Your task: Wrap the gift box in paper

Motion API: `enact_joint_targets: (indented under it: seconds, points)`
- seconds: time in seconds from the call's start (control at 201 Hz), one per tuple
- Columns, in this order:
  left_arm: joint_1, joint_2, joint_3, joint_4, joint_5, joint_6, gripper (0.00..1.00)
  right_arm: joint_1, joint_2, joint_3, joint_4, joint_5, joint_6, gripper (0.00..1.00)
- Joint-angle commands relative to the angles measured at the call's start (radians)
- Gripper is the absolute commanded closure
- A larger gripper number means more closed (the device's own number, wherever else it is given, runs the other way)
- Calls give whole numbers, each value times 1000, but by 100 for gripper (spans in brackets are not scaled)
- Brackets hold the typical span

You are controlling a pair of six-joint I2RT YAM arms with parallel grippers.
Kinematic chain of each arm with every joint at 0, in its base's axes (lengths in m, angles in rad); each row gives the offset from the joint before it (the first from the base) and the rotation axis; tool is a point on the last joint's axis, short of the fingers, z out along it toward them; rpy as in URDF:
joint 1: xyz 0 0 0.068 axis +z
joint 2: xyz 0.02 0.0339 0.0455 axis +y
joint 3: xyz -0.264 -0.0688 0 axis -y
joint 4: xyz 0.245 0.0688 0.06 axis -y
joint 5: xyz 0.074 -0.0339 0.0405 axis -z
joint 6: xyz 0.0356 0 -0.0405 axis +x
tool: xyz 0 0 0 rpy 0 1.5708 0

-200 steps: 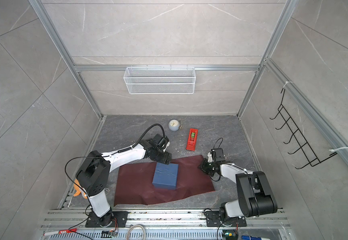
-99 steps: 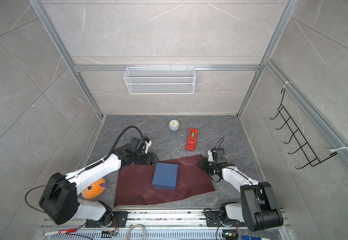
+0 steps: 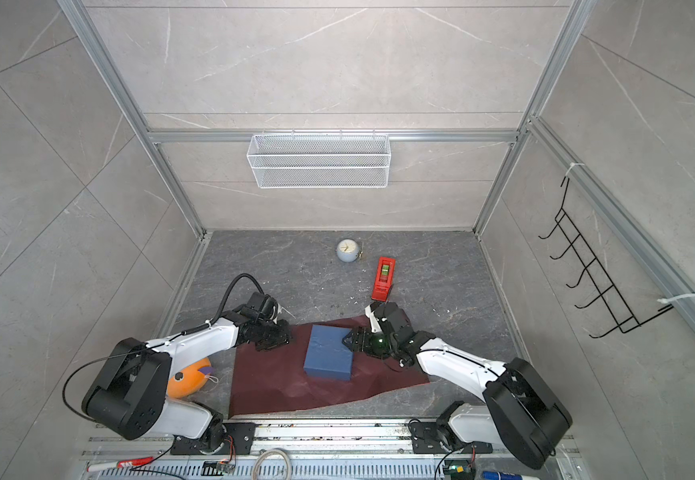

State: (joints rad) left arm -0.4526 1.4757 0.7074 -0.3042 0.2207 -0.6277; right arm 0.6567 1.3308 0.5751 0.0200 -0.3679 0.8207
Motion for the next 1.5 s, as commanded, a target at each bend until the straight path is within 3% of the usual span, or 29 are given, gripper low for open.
enact_joint_targets:
  seconds: [0.0,0.279,0.543,0.712,0.946,1.085,1.299,1.493]
  points:
    - [6,43,43,62,29,-3,56,31,72,49,53,50,40,22]
    - [8,175,109,107,-3,19,60,25,155,100,-14,116,-12,34]
    - [14,204,163,60,-44,61,61,-25,176,146,-100,87,-129,40]
    - [17,170,143,26,-86,82,60,-25,180,146,-122,57,-154,39]
    - [16,89,152,-14,-103,102,53,-40,129,170,-145,38,-125,26]
    - [14,-20,159,1,-49,67,46,-49,94,179,-175,42,-108,24]
    - [-9,-154,58,169,182,-112,32,-48,81,137,-96,21,-26,25]
    - [-93,-107,45,150,223,-135,26,-37,127,137,-45,1,-2,27]
